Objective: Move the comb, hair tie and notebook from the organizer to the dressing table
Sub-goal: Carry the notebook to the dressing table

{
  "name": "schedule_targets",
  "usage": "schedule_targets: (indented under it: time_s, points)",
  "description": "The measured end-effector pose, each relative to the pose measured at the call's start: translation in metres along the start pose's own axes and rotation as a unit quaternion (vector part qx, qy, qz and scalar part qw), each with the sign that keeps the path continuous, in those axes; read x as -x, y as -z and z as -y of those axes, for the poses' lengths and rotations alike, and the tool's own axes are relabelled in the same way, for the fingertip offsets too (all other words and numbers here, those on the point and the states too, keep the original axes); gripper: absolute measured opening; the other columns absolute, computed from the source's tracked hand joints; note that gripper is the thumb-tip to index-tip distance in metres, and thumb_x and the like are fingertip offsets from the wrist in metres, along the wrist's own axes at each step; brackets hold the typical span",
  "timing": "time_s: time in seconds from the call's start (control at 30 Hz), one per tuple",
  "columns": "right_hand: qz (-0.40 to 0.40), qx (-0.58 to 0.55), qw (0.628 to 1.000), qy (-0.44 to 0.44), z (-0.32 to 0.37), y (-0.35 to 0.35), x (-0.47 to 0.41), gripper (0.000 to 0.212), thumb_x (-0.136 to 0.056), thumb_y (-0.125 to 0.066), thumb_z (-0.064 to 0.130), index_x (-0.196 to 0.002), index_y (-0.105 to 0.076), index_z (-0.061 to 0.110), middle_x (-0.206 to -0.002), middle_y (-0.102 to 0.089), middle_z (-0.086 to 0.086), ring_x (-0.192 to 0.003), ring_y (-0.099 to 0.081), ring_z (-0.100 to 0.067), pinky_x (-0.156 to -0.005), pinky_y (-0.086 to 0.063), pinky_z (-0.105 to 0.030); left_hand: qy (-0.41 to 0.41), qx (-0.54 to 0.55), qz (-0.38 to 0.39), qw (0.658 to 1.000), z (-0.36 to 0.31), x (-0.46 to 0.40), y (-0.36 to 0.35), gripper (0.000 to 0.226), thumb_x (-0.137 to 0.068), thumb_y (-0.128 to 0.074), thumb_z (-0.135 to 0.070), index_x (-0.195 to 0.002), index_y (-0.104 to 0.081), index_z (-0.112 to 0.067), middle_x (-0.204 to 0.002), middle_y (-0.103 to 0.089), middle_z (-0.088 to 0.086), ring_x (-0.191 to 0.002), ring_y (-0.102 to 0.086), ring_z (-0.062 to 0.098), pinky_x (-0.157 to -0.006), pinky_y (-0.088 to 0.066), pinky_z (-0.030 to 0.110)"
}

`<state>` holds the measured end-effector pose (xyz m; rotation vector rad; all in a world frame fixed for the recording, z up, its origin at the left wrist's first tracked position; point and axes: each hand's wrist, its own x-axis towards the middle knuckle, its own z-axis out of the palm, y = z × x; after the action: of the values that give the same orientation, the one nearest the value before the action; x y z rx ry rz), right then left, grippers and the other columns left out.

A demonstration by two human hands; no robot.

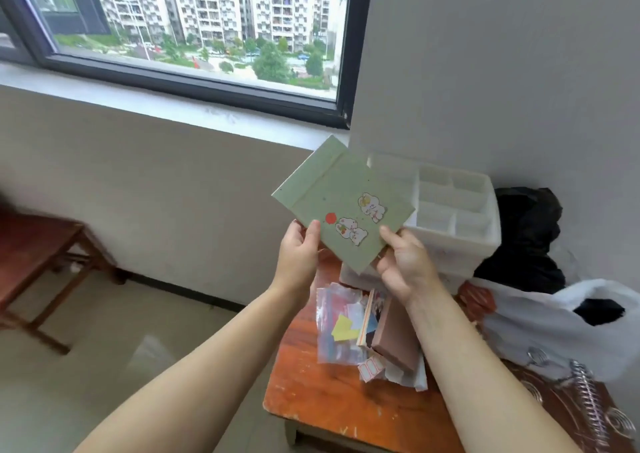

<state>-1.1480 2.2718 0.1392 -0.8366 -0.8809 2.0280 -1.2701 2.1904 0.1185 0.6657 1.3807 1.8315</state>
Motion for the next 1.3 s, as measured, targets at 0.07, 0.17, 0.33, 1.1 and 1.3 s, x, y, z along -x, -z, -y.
schedule_targets:
  time_s: [0.07, 0.17, 0.33, 1.1, 1.3]
  points:
    - [0.054, 0.028, 0.997, -0.042, -0.019, -0.015, 0.002, 0.028, -0.094, -0.042, 0.003, -0.119, -0.054, 0.006, -0.098, -0.068, -0.008, -0.084, -0.066, -0.019, -0.073, -0.057, -0.037, 0.023, 0.02, -0.024, 0.999, -0.011, 0.005, 0.033, 0.019, -0.098, -0.04, -0.02, -0.103, -0.057, -0.015, -0.096, -0.072, 0.005, -0.082, -0.07, 0.018, -0.066, -0.058, 0.029]
    - [0.094, 0.055, 0.991, -0.076, -0.039, -0.035, -0.003, 0.028, -0.093, -0.048, 0.011, -0.119, -0.055, 0.006, -0.099, -0.065, -0.011, -0.086, -0.062, -0.024, -0.078, -0.052, -0.04, 0.048, -0.005, -0.04, 0.998, -0.018, 0.022, 0.094, 0.019, -0.097, -0.041, -0.021, -0.105, -0.058, -0.016, -0.1, -0.071, 0.005, -0.086, -0.069, 0.021, -0.069, -0.058, 0.031]
    - [0.24, 0.282, 0.918, -0.139, -0.082, -0.085, -0.011, 0.023, -0.09, -0.055, 0.014, -0.109, -0.067, 0.008, -0.094, -0.072, -0.011, -0.076, -0.068, -0.021, -0.064, -0.057, -0.031, 0.088, -0.045, -0.112, 0.989, -0.019, 0.076, 0.188, 0.023, -0.095, -0.047, -0.024, -0.109, -0.062, -0.013, -0.095, -0.073, 0.003, -0.077, -0.07, 0.017, -0.075, -0.057, 0.037]
    - [0.778, 0.45, 0.225, -0.376, -0.465, -0.246, 0.457, 0.01, -0.086, -0.061, 0.01, -0.09, -0.071, 0.008, -0.09, -0.077, -0.003, -0.081, -0.073, -0.02, -0.065, -0.059, -0.026, -0.024, 0.238, -0.76, 0.604, 0.045, 0.71, 0.254, 0.025, -0.084, -0.063, -0.008, -0.108, -0.064, -0.004, -0.098, -0.073, 0.01, -0.081, -0.073, 0.023, -0.074, -0.06, 0.031]
    - [0.804, 0.443, 0.132, -0.373, -0.512, -0.246, 0.623, 0.015, -0.085, -0.062, 0.01, -0.098, -0.068, 0.006, -0.096, -0.076, -0.006, -0.087, -0.072, -0.025, -0.067, -0.059, -0.028, -0.061, 0.26, -0.806, 0.528, 0.042, 0.846, 0.247, 0.021, -0.083, -0.064, -0.008, -0.103, -0.067, -0.006, -0.095, -0.076, 0.007, -0.086, -0.072, 0.025, -0.072, -0.06, 0.031]
